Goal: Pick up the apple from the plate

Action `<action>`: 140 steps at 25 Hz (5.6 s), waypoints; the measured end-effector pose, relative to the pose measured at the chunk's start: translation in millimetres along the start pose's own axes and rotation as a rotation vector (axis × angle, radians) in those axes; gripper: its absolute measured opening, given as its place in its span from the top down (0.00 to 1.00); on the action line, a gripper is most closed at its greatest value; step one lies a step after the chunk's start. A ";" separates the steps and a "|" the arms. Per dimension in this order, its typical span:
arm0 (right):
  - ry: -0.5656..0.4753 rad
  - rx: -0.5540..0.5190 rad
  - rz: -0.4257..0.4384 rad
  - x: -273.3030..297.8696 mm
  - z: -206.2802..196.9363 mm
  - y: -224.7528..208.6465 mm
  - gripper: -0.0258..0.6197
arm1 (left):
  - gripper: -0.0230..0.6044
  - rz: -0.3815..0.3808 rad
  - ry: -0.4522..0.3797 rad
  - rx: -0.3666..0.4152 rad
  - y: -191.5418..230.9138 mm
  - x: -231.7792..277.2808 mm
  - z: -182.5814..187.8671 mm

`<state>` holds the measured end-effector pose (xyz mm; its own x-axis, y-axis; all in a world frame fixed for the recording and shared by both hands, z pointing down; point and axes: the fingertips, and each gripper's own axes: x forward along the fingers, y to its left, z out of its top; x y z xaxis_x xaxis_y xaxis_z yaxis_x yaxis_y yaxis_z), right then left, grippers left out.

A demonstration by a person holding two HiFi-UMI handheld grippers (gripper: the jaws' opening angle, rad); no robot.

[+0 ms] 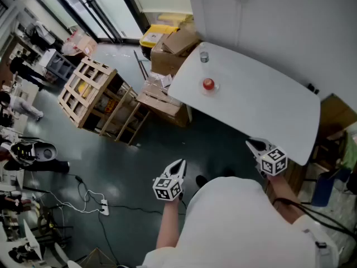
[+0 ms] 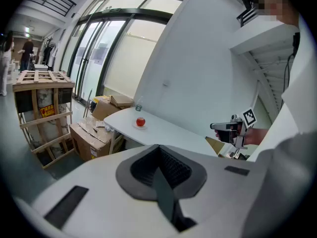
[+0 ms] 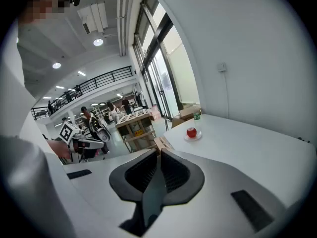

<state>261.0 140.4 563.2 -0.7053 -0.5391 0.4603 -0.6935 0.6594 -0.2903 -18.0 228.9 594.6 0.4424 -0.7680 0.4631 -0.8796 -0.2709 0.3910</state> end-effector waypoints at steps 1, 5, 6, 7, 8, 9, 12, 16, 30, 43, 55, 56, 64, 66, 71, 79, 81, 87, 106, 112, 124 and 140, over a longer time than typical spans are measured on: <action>0.002 -0.002 -0.003 -0.6 -0.4 1.2 0.88 | 0.96 -0.001 0.000 0.001 0.0 -0.4 0.1; 0.000 -0.004 -0.002 -2.5 -0.6 6.8 0.88 | 0.96 -0.009 -0.004 0.003 -0.8 -1.7 1.7; -0.001 -0.004 -0.003 -3.1 -0.2 7.7 0.88 | 0.96 -0.013 -0.004 0.005 -1.3 -1.7 2.6; -0.003 -0.003 -0.006 -3.8 0.2 8.2 0.88 | 0.96 -0.016 -0.004 0.007 -1.7 -1.7 3.2; -0.004 -0.002 -0.010 -4.5 0.5 8.6 0.88 | 0.96 -0.020 -0.004 0.008 -1.8 -1.7 3.7; -0.005 -0.001 -0.014 -5.0 0.6 9.3 0.88 | 0.96 -0.023 -0.003 0.009 -1.8 -1.8 4.0; 0.000 -0.006 -0.016 -5.3 -1.9 11.6 0.88 | 0.96 -0.031 -0.003 0.011 -1.3 -1.6 5.2; 0.001 0.010 -0.025 -5.8 -3.1 14.8 0.88 | 0.96 -0.041 -0.005 0.014 -0.3 -1.0 5.6; -0.029 0.107 -0.077 15.4 -11.4 40.6 0.88 | 0.96 -0.057 0.019 0.076 28.5 -14.7 0.1; -0.034 0.137 -0.127 28.7 -20.2 66.5 0.88 | 0.96 -0.075 0.033 0.073 65.7 -31.0 0.3; -0.009 0.133 -0.107 54.9 -7.3 51.2 0.88 | 0.96 -0.046 0.019 0.014 88.3 -29.2 6.3; -0.011 0.130 -0.098 60.7 -3.9 48.8 0.88 | 0.96 -0.045 0.017 0.013 90.4 -26.9 8.9; -0.012 0.119 -0.041 113.6 32.0 18.7 0.88 | 0.96 0.003 0.013 0.002 113.2 1.3 34.3; -0.008 0.121 -0.028 125.4 38.4 8.9 0.88 | 0.96 0.009 0.007 0.001 115.8 10.6 42.6; 0.003 0.111 -0.002 150.9 55.9 -17.2 0.88 | 0.96 0.019 -0.013 -0.010 118.4 36.0 65.1; 0.040 0.102 0.045 186.2 78.3 -53.7 0.88 | 0.96 0.025 0.002 -0.006 116.7 81.0 93.7; 0.056 0.099 0.059 193.5 81.7 -63.2 0.88 | 0.96 0.030 0.000 -0.006 115.4 92.8 101.2; 0.098 0.088 0.109 219.4 89.7 -86.2 0.88 | 0.96 0.051 -0.017 -0.033 118.7 126.9 121.2; 0.196 0.084 0.179 268.4 89.8 -130.9 0.88 | 0.96 0.069 0.027 -0.019 112.6 188.9 158.1; 0.195 0.100 0.142 286.3 90.0 -129.0 0.88 | 0.96 0.038 0.044 -0.010 133.8 198.2 164.2; 0.189 0.170 -0.006 320.1 98.9 -144.1 0.88 | 0.96 -0.094 0.103 0.033 165.4 230.6 188.4; 0.307 0.188 -0.136 383.0 73.3 -180.9 0.66 | 0.96 -0.158 0.175 0.020 208.5 235.4 187.4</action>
<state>105.6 -223.7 730.6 -0.5478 -0.4147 0.7266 -0.8127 0.4697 -0.3448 -130.0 -117.1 636.1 0.5969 -0.6030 0.5292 -0.7996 -0.3928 0.4543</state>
